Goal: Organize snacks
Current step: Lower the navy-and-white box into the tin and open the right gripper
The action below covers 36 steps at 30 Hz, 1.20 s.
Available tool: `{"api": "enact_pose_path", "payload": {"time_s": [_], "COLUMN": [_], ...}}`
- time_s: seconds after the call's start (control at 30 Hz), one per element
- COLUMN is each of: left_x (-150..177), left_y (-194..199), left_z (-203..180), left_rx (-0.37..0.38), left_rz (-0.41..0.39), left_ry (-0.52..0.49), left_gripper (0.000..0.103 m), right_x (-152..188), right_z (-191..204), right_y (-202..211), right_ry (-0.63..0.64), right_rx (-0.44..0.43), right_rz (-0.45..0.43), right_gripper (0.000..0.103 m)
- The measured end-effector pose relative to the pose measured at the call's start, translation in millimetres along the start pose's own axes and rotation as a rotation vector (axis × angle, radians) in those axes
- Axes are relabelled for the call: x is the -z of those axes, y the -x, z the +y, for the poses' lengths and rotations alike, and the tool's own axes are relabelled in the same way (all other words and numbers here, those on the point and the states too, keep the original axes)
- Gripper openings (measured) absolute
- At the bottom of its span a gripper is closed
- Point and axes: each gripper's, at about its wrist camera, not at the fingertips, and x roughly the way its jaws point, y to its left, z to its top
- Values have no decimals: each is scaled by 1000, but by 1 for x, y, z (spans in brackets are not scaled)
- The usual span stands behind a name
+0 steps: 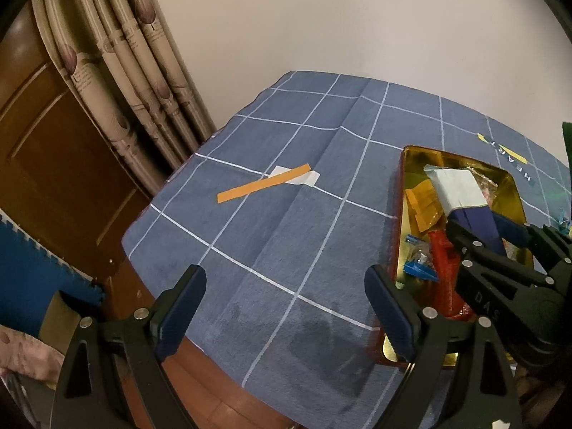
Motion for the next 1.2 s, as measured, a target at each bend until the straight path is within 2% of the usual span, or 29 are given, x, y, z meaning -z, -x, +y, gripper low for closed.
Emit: {"api": "enact_pose_path", "payload": {"time_s": [0.53,0.67,1.2], "left_x": [0,1,1], "left_y": [-11,-12,-7], "left_z": [5,6,4], "left_rx": [-12,-13,-34], "left_rz": [34,40,19], "left_ry": [18,22,21], "left_gripper": [89,89,89], "right_x": [-3,-5,-6], "right_z": [4,4,-12], "right_y": [-1,2,28], "right_ry": [34,35,40], "right_rx": [63,72,149], "right_rz": [-15,-24,-70], "right_gripper": [51,54,56]}}
